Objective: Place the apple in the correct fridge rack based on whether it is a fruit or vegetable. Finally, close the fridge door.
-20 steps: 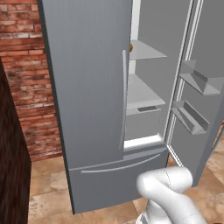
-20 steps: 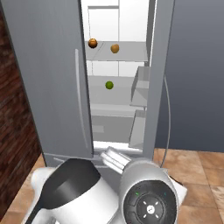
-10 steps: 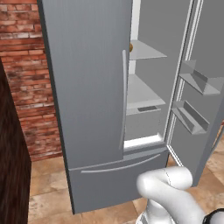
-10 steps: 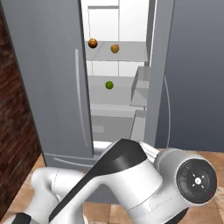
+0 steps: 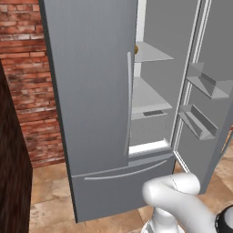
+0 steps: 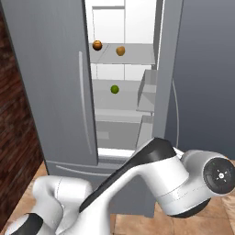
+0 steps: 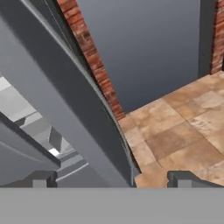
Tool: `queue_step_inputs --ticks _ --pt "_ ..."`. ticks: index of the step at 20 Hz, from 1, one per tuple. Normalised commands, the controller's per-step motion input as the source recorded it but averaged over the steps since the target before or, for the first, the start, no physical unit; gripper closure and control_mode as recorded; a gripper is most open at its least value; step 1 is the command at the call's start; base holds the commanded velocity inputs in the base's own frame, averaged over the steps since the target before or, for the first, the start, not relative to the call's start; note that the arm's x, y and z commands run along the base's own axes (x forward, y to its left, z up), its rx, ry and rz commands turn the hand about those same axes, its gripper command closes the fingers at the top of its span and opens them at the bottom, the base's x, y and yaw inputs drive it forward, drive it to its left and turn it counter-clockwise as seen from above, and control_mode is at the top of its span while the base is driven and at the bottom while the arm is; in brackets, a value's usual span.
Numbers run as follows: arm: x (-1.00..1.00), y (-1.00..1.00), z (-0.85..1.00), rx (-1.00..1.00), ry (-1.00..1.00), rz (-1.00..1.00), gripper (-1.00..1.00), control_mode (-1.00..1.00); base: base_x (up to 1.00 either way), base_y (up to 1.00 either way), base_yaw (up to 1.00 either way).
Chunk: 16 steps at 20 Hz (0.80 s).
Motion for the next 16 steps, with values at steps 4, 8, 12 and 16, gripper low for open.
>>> queue_step_inputs --ticks 4,8,12,16 --pt "0.54 -0.35 -0.19 0.00 0.00 0.02 -1.00 -1.00 0.00 0.00 0.00" --pt "0.69 -0.21 -0.10 0.00 0.00 0.06 -1.00 -1.00 0.00 0.00 0.00" --pt "0.66 -0.21 -0.06 0.00 0.00 0.08 -1.00 -1.00 0.00 0.00 0.00" --pt "0.58 -0.15 -0.08 0.00 0.00 0.11 -1.00 -1.00 0.00 0.00 0.00"
